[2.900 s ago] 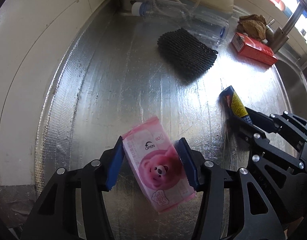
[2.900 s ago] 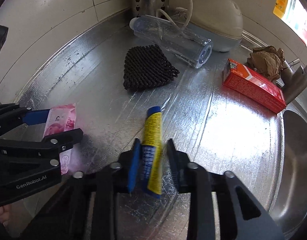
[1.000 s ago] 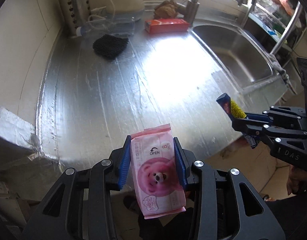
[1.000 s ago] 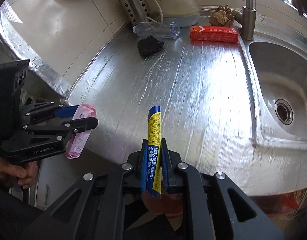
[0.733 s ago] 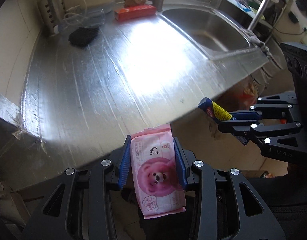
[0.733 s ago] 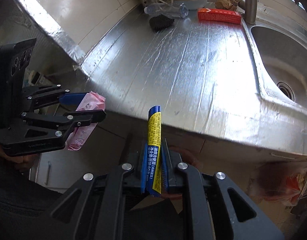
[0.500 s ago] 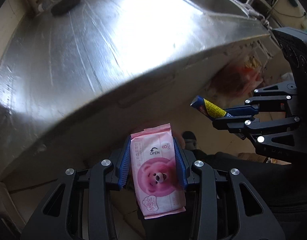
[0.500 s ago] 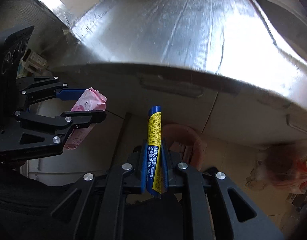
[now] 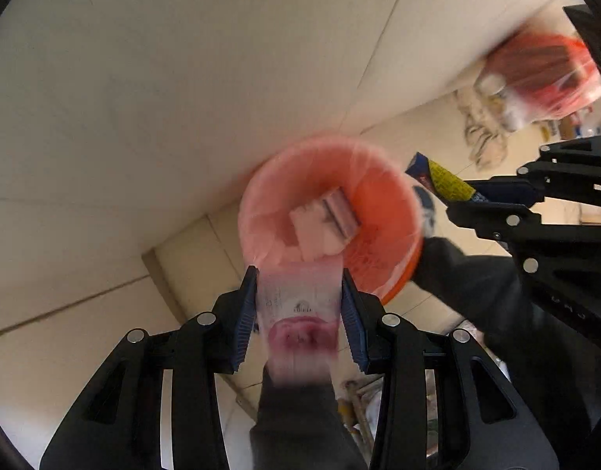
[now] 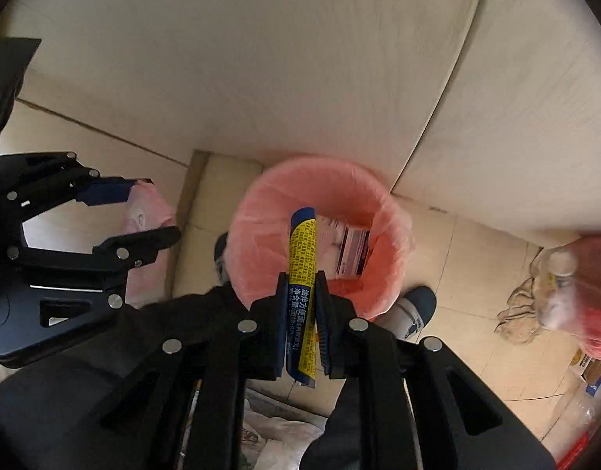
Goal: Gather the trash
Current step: 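Open both grippers to drop the packet and tube into the bin, then move both grippers back to the black net and red box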
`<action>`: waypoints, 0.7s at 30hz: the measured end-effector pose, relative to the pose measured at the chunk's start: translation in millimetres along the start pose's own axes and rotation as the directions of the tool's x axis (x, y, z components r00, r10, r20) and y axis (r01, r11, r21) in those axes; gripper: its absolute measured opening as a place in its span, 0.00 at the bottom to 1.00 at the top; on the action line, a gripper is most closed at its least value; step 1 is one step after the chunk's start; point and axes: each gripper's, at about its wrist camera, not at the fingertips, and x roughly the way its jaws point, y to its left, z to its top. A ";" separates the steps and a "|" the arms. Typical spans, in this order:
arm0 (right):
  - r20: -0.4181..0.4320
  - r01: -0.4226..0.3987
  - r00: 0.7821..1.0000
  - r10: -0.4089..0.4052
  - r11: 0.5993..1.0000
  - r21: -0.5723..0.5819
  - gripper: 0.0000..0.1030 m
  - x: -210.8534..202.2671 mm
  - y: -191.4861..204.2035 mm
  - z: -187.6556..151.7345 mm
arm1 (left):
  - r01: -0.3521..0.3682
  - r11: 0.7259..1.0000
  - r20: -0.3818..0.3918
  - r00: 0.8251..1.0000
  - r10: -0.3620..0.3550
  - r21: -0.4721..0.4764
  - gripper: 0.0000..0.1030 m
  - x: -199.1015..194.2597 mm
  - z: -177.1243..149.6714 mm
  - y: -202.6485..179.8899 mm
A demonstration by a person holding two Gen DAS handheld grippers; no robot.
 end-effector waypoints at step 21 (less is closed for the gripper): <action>0.107 0.035 0.994 -0.038 0.999 0.032 0.89 -60.5 -23.7 -26.9 | -0.011 0.998 0.054 0.998 0.014 -0.057 0.56 -50.1 -16.9 4.9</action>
